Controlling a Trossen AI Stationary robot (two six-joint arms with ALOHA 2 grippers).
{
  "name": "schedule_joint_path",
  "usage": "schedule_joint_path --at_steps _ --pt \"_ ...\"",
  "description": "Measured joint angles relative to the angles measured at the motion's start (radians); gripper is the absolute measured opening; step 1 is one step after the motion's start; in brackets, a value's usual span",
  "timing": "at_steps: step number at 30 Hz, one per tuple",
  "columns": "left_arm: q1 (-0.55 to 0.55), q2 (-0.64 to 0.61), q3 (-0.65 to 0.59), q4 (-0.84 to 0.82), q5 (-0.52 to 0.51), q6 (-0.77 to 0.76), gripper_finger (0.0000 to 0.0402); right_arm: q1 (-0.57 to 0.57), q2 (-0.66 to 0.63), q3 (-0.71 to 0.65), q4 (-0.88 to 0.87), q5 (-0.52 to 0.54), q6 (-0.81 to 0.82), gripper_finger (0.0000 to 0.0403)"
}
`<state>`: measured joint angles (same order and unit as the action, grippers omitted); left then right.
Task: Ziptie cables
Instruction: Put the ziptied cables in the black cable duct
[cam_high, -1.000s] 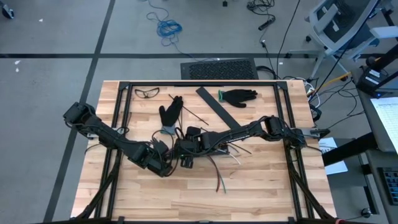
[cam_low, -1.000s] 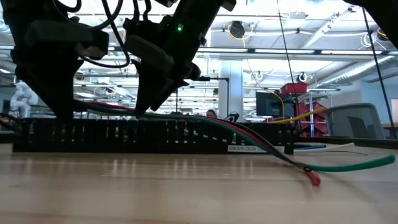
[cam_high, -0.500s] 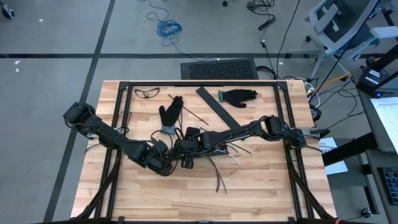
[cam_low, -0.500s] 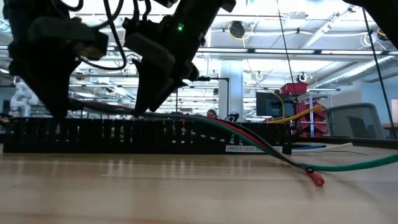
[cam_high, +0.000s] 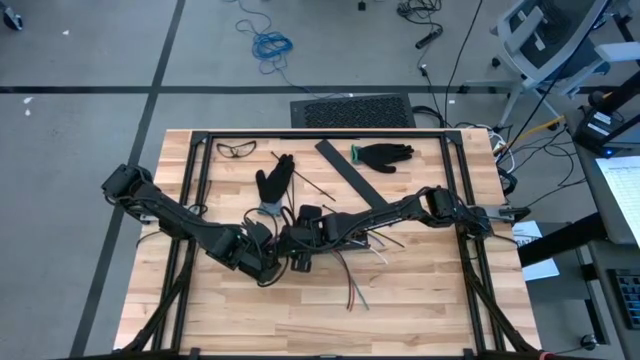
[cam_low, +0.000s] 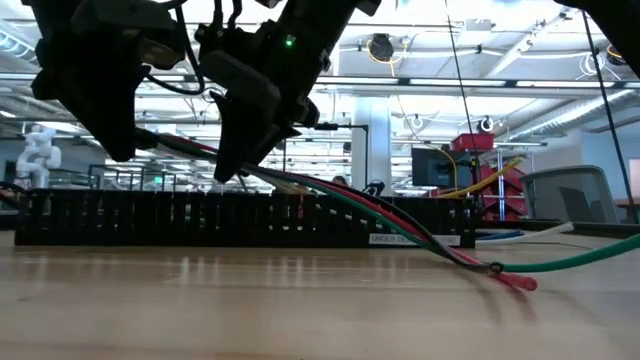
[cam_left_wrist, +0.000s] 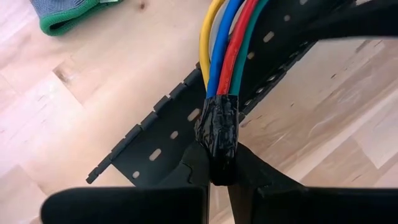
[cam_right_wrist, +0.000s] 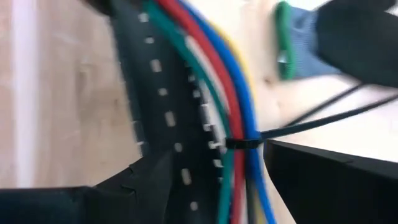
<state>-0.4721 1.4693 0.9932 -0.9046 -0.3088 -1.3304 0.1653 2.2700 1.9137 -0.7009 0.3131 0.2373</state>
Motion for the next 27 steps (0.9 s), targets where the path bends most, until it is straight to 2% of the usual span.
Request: schedule_joint_path --at_steps 6,14,21,27 --pt "-0.008 0.0 0.001 0.008 0.0 0.0 0.0028 -0.002 0.0 0.0 -0.031 0.107 0.064 0.0225" --pt "-0.008 0.0 0.046 0.0 -0.041 0.0 0.0028 -0.002 0.0 0.0 -0.037 0.126 0.065 0.01" --pt "-0.008 0.0 0.074 -0.002 -0.077 0.002 0.0028 -0.003 0.0 0.0 -0.078 0.128 0.062 0.0026" --pt "-0.025 0.0 0.075 0.007 -0.086 0.001 0.0027 0.004 -0.002 0.003 -0.134 0.125 0.058 0.0013"
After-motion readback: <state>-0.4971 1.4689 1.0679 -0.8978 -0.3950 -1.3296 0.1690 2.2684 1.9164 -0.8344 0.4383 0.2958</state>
